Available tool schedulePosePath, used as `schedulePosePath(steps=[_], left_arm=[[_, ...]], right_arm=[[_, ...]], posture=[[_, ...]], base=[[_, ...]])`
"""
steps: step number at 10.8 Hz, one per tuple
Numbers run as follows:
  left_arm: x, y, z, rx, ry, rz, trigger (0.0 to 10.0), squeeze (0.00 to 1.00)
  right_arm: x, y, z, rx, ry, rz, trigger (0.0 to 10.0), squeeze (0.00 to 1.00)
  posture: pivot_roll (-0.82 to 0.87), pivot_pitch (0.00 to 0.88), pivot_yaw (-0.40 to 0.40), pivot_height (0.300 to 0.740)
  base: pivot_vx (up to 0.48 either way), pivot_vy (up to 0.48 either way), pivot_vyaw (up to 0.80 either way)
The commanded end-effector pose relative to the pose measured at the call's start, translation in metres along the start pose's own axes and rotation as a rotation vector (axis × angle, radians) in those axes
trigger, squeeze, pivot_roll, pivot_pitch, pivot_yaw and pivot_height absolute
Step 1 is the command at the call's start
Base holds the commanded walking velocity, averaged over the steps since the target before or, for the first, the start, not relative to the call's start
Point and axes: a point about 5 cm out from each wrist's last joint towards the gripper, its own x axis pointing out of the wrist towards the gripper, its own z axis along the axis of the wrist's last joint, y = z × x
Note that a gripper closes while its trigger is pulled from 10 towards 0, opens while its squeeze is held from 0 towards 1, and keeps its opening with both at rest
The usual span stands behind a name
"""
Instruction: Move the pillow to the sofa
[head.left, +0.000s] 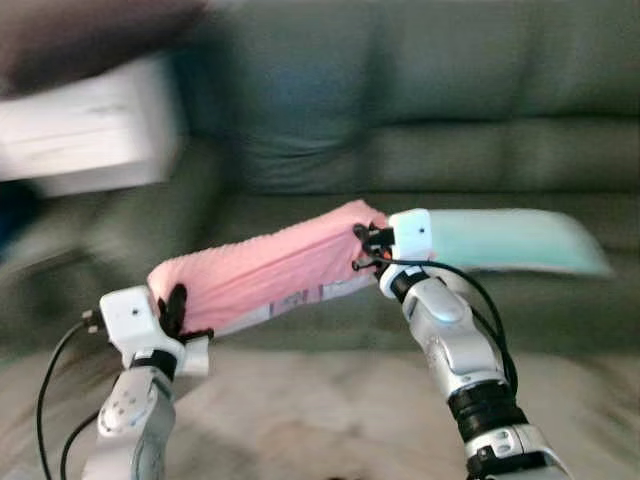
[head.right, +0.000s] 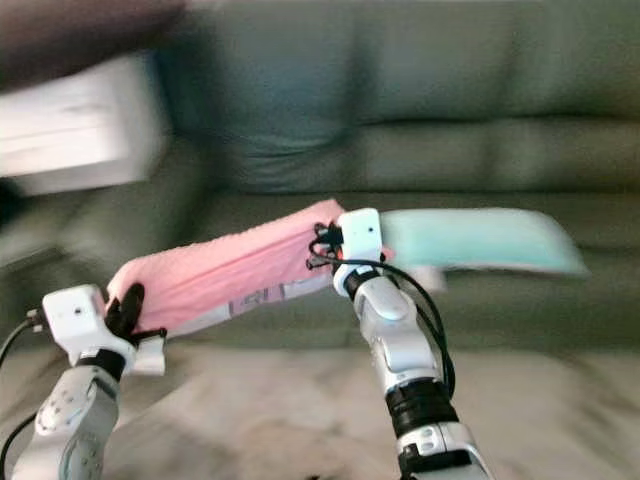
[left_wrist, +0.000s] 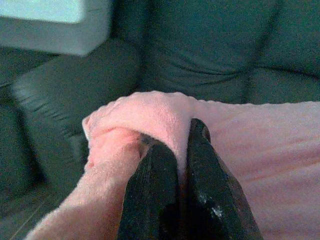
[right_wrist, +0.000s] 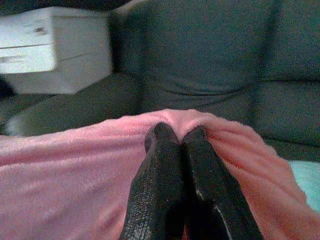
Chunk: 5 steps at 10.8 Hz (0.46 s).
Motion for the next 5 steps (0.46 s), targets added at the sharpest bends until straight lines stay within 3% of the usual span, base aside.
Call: schedulePosePath(steps=[1,2,3,5], left_arm=[[-0.0011,0.0147,0.0034,0.033,-0.018,0.066,10.0,0.0],[-0.0007,0.0153,0.0033,0.022,-0.014,0.063,10.0,0.0],[-0.0012,0.0169,0.0034,0.003,-0.014,0.062,10.0,0.0],[-0.0026,0.0212,0.004,-0.015,-0.023,0.074,10.0,0.0]], right_arm=[[0.0016,-0.0056,0.0144,-0.012,-0.055,-0.027,10.0,0.0],[0.0015,-0.0052,0.0145,-0.011,-0.059,-0.026,10.0,0.0],[0.0011,-0.0043,0.0144,-0.025,-0.061,-0.018,10.0,0.0],[0.0005,-0.004,0.0144,-0.024,-0.064,-0.016,10.0,0.0]], posture=[[-0.14,0.006,0.05,0.74],[-0.14,0.006,0.05,0.74],[-0.13,0.007,0.05,0.74],[-0.14,0.006,0.05,0.74]], base=[[0.0,0.0,-0.8],[0.0,0.0,-0.61],[0.0,0.0,0.0],[0.339,0.0,0.0]])
